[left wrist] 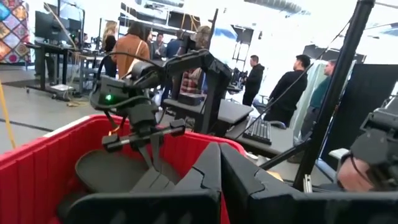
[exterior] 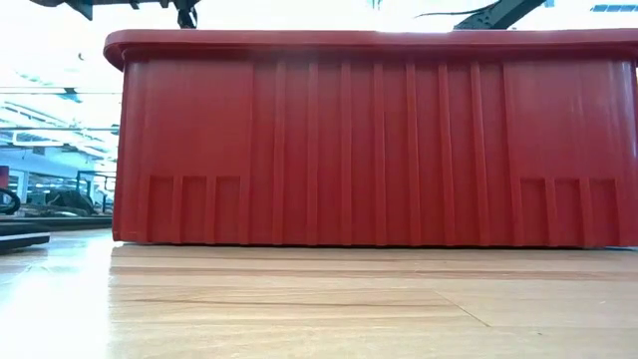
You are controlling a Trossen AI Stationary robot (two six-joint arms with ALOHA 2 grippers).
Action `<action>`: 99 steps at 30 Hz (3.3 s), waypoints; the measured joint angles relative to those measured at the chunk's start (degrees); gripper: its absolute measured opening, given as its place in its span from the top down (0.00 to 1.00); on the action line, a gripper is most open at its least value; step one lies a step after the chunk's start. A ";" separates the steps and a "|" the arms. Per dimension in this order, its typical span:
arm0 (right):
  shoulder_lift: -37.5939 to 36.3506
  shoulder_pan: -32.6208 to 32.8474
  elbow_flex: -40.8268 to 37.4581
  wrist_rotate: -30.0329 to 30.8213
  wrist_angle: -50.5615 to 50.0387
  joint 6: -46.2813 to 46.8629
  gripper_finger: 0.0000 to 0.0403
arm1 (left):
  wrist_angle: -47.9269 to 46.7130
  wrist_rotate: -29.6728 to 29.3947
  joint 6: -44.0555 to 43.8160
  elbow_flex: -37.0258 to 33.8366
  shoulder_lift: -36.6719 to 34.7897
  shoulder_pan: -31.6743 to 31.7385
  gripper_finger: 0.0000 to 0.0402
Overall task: Pick and place slides into bin
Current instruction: Put the black slide into the red bin, then put the black slipper into the red bin
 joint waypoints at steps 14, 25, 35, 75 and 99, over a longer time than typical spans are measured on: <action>7.28 -0.33 0.09 10.34 -2.13 -1.88 1.00 | -2.35 0.24 0.32 0.00 0.42 2.05 1.00; 3.11 -1.12 0.09 18.44 -5.20 -0.86 1.00 | -6.19 1.17 2.92 0.02 0.42 3.95 1.00; 3.71 -2.23 0.20 20.43 -8.10 1.15 1.00 | -5.97 3.89 1.89 0.04 0.42 6.49 1.00; -2.50 -4.97 -0.02 28.20 -4.04 12.13 0.71 | -5.66 4.63 3.43 0.04 0.39 6.44 0.95; -35.92 6.70 -19.54 16.50 71.39 61.10 1.00 | -2.82 -2.01 9.78 0.07 0.37 6.49 1.00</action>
